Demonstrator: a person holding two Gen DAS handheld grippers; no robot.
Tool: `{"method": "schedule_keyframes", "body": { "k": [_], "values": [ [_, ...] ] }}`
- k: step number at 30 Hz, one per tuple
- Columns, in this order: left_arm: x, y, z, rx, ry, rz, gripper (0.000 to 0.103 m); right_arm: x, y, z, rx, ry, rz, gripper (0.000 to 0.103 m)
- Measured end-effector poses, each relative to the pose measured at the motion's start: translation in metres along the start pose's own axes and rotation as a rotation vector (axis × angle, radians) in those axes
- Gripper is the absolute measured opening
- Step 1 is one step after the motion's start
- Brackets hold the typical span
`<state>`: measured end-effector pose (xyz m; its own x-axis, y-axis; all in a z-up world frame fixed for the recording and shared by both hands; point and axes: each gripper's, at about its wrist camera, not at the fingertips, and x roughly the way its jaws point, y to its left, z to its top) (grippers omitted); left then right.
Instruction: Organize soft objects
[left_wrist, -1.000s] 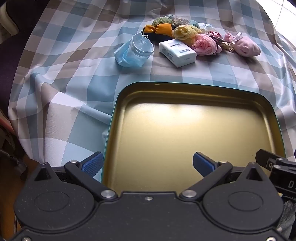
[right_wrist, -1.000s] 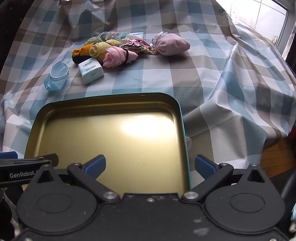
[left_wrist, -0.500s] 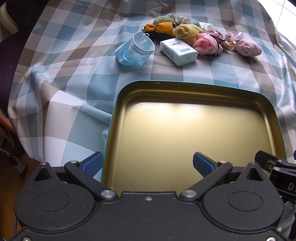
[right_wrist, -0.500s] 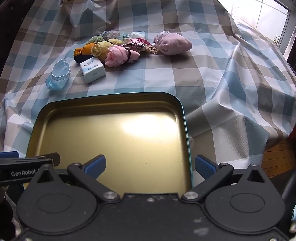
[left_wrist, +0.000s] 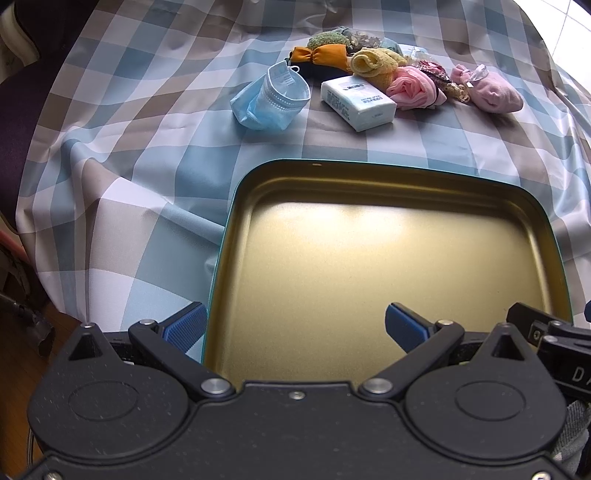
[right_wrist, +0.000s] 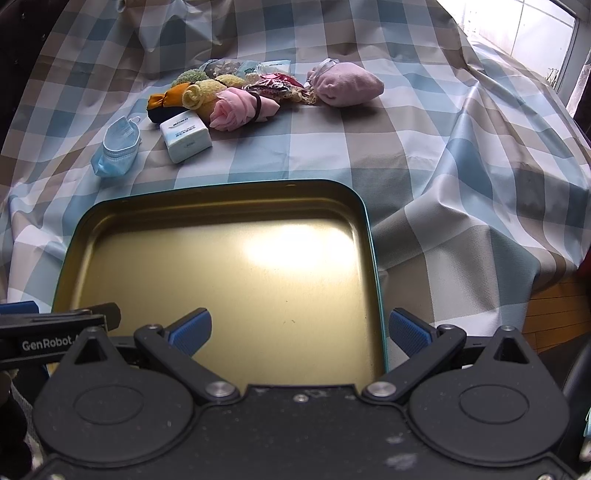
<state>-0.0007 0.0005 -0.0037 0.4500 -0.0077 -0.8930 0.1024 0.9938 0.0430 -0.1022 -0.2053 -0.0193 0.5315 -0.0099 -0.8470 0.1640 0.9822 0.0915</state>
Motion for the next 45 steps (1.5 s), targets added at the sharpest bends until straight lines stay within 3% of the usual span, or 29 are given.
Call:
{"method": "schedule_keyframes", "body": {
  "k": [45],
  "values": [
    [0.0000, -0.0006, 0.0009, 0.003, 0.003, 0.000, 0.100, -0.0003, 0.0050, -0.0029, -0.012, 0.007, 0.009, 0.103]
  ]
}}
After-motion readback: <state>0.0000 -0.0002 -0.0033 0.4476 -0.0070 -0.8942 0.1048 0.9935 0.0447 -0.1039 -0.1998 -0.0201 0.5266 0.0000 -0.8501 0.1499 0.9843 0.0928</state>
